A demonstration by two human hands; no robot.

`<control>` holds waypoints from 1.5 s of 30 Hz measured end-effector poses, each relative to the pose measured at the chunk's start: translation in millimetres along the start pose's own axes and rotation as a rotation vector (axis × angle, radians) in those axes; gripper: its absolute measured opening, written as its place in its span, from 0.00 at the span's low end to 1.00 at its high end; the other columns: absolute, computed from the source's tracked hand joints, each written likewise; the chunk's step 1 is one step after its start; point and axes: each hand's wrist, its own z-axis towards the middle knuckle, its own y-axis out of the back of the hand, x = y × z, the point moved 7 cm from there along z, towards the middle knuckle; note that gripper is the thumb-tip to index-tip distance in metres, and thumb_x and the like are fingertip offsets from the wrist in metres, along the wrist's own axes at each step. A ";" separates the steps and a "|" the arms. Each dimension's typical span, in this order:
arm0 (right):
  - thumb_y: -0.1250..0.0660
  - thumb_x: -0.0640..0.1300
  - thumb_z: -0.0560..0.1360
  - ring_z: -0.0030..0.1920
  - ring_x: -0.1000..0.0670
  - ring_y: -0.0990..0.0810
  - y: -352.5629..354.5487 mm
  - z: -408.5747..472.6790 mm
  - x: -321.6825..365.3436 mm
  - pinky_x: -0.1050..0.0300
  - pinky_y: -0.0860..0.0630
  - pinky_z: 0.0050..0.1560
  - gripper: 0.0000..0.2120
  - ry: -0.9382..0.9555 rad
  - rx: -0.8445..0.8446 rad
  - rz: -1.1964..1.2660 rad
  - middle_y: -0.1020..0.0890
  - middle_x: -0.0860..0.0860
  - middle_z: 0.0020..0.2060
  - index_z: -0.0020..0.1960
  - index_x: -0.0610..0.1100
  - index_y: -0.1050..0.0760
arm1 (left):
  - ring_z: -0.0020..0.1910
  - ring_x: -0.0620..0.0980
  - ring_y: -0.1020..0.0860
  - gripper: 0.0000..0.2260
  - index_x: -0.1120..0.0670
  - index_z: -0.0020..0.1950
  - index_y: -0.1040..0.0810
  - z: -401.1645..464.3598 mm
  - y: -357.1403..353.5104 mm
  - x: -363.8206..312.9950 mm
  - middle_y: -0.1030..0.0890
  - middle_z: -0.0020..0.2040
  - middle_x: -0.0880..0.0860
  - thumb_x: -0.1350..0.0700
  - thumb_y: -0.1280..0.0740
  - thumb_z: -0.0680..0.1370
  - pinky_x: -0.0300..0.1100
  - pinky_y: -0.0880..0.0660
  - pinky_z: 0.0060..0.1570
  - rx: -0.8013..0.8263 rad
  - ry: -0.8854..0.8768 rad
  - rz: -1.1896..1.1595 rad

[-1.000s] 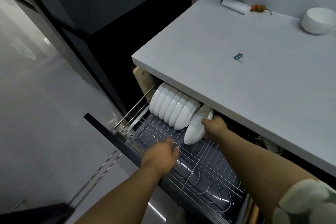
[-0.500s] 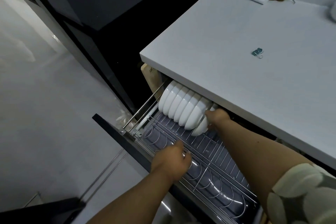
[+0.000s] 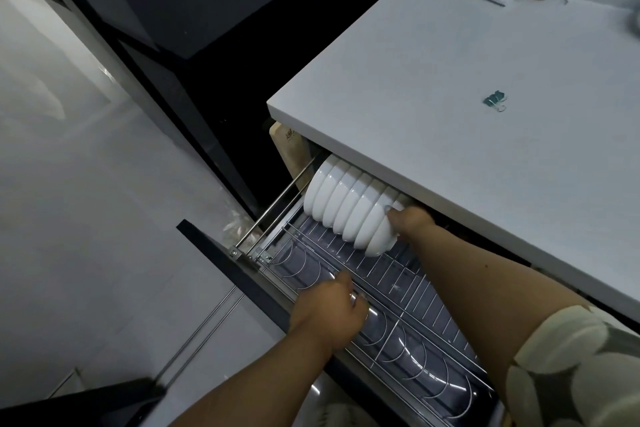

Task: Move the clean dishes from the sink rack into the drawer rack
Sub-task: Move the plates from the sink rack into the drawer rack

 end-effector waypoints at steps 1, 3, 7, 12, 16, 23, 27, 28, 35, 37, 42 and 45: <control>0.42 0.55 0.80 0.65 0.40 0.26 0.6 -2.3 -2.0 0.54 0.32 0.63 0.27 -0.006 -0.009 0.002 0.24 0.38 0.64 0.66 0.33 0.28 | 0.50 0.55 0.21 0.13 0.53 0.56 0.27 -0.1 -0.1 0.3 0.18 0.51 0.53 0.47 0.42 0.79 0.45 0.24 0.49 0.000 0.005 -0.006; 0.41 0.53 0.80 0.64 0.40 0.25 1.8 -9.7 -6.0 0.54 0.30 0.61 0.25 -0.012 -0.032 0.051 0.23 0.39 0.63 0.65 0.33 0.28 | 0.50 0.55 0.21 0.13 0.53 0.56 0.27 0.1 0.2 0.4 0.19 0.50 0.53 0.47 0.42 0.79 0.45 0.25 0.48 0.002 0.018 -0.007; 0.35 0.53 0.77 0.62 0.40 0.23 2.4 -25.6 -19.2 0.54 0.28 0.56 0.28 -0.025 -0.046 0.148 0.23 0.39 0.63 0.67 0.33 0.32 | 0.47 0.54 0.21 0.12 0.52 0.55 0.28 -0.7 3.6 -1.5 0.18 0.48 0.52 0.46 0.42 0.79 0.44 0.26 0.45 0.026 0.047 -0.022; 0.35 0.51 0.77 0.36 0.43 0.23 2.5 -53.5 -30.7 0.49 0.23 0.40 0.15 0.006 0.054 0.326 0.25 0.42 0.35 0.50 0.39 0.27 | 0.44 0.53 0.20 0.08 0.49 0.52 0.27 -6.8 10.1 -3.4 0.19 0.45 0.51 0.46 0.40 0.79 0.47 0.22 0.47 0.047 0.100 -0.186; 0.37 0.47 0.79 0.27 0.47 0.27 13.8 -91.9 -37.3 0.60 0.29 0.27 0.12 -0.022 0.106 0.502 0.26 0.44 0.30 0.42 0.40 0.31 | 0.40 0.57 0.19 0.06 0.48 0.44 0.27 -15.1 18.0 -17.5 0.18 0.40 0.57 0.48 0.38 0.78 0.55 0.20 0.46 -0.016 0.112 -0.439; 0.39 0.44 0.80 0.29 0.48 0.26 59.5 -163.5 -57.5 0.59 0.29 0.29 0.09 0.075 0.090 0.647 0.25 0.44 0.32 0.45 0.40 0.29 | 0.34 0.52 0.24 0.05 0.51 0.43 0.26 -49.4 25.0 -85.4 0.21 0.35 0.56 0.57 0.37 0.78 0.51 0.22 0.39 -0.062 0.008 -0.624; 0.40 0.48 0.81 0.29 0.50 0.26 89.9 -206.7 -86.8 0.59 0.27 0.29 0.12 0.083 0.039 0.734 0.25 0.45 0.33 0.45 0.41 0.27 | 0.30 0.50 0.24 0.04 0.53 0.45 0.26 -78.3 19.9 -122.9 0.21 0.33 0.53 0.58 0.38 0.79 0.41 0.28 0.32 -0.035 -0.031 -0.662; 0.41 0.49 0.81 0.30 0.50 0.25 97.2 -216.3 -96.0 0.60 0.27 0.30 0.13 0.079 0.026 0.755 0.25 0.45 0.33 0.45 0.41 0.27 | 0.30 0.50 0.24 0.04 0.54 0.45 0.26 -85.1 17.6 -132.1 0.21 0.33 0.53 0.58 0.38 0.79 0.41 0.28 0.32 -0.023 -0.039 -0.673; 0.41 0.50 0.81 0.29 0.51 0.26 149.8 -266.6 -167.6 0.63 0.28 0.23 0.14 0.010 -0.097 0.888 0.25 0.46 0.32 0.42 0.42 0.27 | 0.30 0.50 0.23 0.05 0.54 0.44 0.26 -121.3 -5.3 -207.2 0.20 0.33 0.54 0.56 0.38 0.79 0.46 0.24 0.36 0.053 -0.170 -0.610; 0.41 0.50 0.81 0.28 0.51 0.26 166.7 -280.9 -188.0 0.64 0.29 0.23 0.13 0.008 -0.134 0.926 0.25 0.47 0.32 0.43 0.42 0.27 | 0.29 0.50 0.23 0.05 0.54 0.44 0.25 -129.4 -14.2 -231.4 0.20 0.32 0.54 0.56 0.39 0.79 0.46 0.24 0.36 0.081 -0.211 -0.592; 0.40 0.48 0.81 0.27 0.52 0.26 210.6 -312.6 -246.7 0.64 0.28 0.22 0.12 0.010 -0.246 1.020 0.24 0.47 0.31 0.45 0.42 0.26 | 0.27 0.50 0.24 0.06 0.56 0.44 0.25 -148.6 -41.2 -299.7 0.20 0.32 0.55 0.57 0.38 0.79 0.40 0.27 0.29 0.144 -0.299 -0.584; 0.40 0.47 0.80 0.27 0.51 0.26 240.6 -334.1 -291.1 0.62 0.28 0.26 0.11 0.003 -0.332 1.080 0.24 0.46 0.31 0.45 0.41 0.26 | 0.28 0.50 0.24 0.06 0.56 0.47 0.24 -162.8 -65.6 -347.6 0.20 0.33 0.55 0.55 0.38 0.79 0.41 0.27 0.31 0.202 -0.371 -0.536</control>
